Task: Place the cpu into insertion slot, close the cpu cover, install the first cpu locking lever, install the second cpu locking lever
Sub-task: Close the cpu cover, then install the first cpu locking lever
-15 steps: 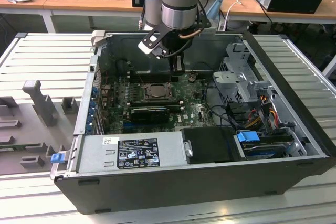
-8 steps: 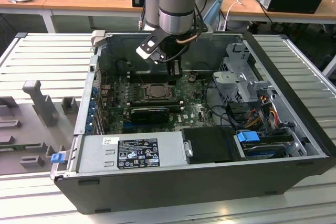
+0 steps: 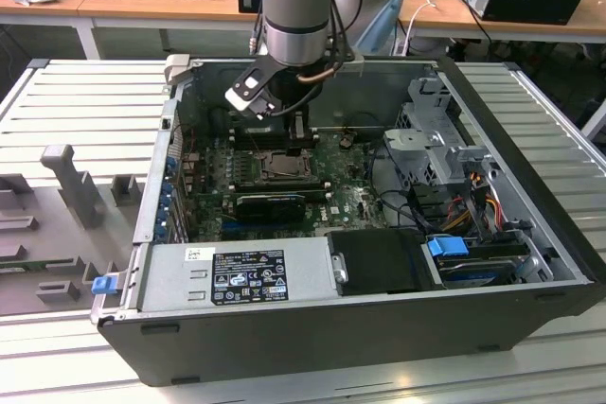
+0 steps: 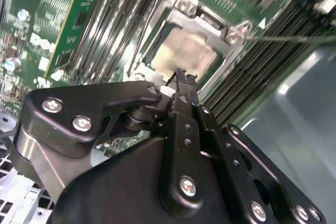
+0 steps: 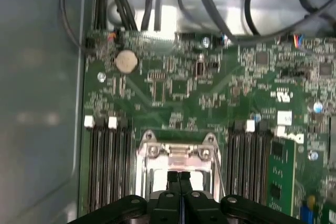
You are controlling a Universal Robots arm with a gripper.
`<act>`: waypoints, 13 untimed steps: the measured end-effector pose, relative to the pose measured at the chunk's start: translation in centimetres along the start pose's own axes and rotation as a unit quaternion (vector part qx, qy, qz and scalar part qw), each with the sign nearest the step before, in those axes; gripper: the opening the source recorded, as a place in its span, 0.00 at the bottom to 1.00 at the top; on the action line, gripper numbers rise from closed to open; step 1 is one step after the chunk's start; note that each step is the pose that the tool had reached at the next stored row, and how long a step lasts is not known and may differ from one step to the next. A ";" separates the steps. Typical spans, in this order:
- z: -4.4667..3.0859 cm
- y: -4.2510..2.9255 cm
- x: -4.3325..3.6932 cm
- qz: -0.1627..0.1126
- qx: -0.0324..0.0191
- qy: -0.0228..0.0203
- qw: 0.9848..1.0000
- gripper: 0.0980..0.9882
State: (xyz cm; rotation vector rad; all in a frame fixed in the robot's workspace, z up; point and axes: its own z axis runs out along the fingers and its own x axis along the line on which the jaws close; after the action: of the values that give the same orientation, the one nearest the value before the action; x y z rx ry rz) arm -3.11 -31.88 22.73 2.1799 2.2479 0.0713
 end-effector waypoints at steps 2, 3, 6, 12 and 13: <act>-0.01 -0.28 0.01 0.000 0.000 0.000 1.000 0.01; -0.02 -0.54 0.02 0.000 0.000 0.000 1.000 0.01; -0.04 -0.98 0.03 0.000 0.000 0.000 1.000 0.01; -0.05 -1.33 0.04 0.000 0.000 0.000 1.000 0.01; -0.05 -1.34 0.04 0.000 0.000 0.000 1.000 0.01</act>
State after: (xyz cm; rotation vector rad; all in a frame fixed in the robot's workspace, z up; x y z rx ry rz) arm -4.45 -31.88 22.73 2.1800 2.2479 0.0712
